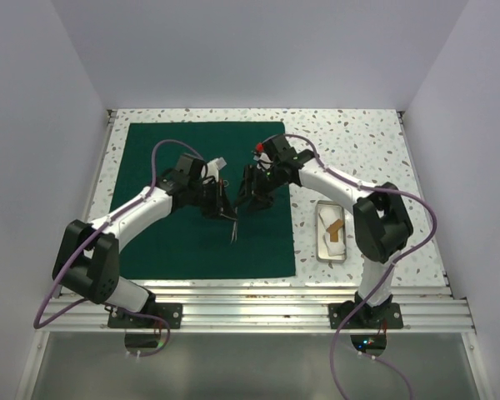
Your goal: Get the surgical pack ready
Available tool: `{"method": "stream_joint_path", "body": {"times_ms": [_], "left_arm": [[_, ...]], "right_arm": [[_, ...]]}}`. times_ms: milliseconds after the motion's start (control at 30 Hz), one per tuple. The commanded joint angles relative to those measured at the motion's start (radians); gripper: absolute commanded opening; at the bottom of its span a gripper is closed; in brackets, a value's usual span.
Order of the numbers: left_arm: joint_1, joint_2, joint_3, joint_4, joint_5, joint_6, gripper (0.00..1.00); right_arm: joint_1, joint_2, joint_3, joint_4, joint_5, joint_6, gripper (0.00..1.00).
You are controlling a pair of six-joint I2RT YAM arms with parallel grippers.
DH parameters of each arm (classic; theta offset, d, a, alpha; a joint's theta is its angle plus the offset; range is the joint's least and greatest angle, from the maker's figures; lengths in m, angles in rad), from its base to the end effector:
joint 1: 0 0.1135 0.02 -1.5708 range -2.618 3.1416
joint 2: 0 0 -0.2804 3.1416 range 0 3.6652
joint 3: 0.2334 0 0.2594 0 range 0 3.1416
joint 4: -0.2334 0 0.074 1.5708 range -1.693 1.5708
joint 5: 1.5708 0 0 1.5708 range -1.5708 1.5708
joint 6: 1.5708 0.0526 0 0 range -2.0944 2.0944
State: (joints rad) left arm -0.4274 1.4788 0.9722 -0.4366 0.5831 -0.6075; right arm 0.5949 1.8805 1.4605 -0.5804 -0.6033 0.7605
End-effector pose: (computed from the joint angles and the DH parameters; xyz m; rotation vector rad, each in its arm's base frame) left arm 0.2731 -0.1562 0.2273 0.0188 2.6721 -1.1206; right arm 0.3342 0.2622 0.2337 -0.0232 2.8356 1.2036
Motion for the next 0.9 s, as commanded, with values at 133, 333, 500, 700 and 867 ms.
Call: {"method": "stream_joint_path", "body": {"times_ms": [133, 333, 500, 700, 867], "left_arm": [[-0.005, -0.002, 0.029, 0.07, 0.049, 0.012, 0.0], [-0.005, 0.002, 0.037, 0.085, 0.08, 0.026, 0.0], [-0.002, 0.011, 0.055, 0.085, 0.1, 0.041, 0.1], [0.117, 0.006, 0.071, 0.004, -0.018, 0.092, 0.72], [0.22, 0.119, 0.129, -0.111, -0.219, 0.058, 0.74]], "right_arm": [[0.035, 0.009, 0.027, 0.011, 0.054, 0.057, 0.47], [0.052, 0.054, 0.06, 0.013, 0.04, 0.063, 0.31], [0.046, 0.072, 0.109, -0.097, 0.104, -0.033, 0.0], [-0.03, 0.02, 0.199, -0.471, 0.458, -0.295, 0.0], [-0.193, -0.098, 0.065, -0.588, 0.73, -0.409, 0.0]]}}
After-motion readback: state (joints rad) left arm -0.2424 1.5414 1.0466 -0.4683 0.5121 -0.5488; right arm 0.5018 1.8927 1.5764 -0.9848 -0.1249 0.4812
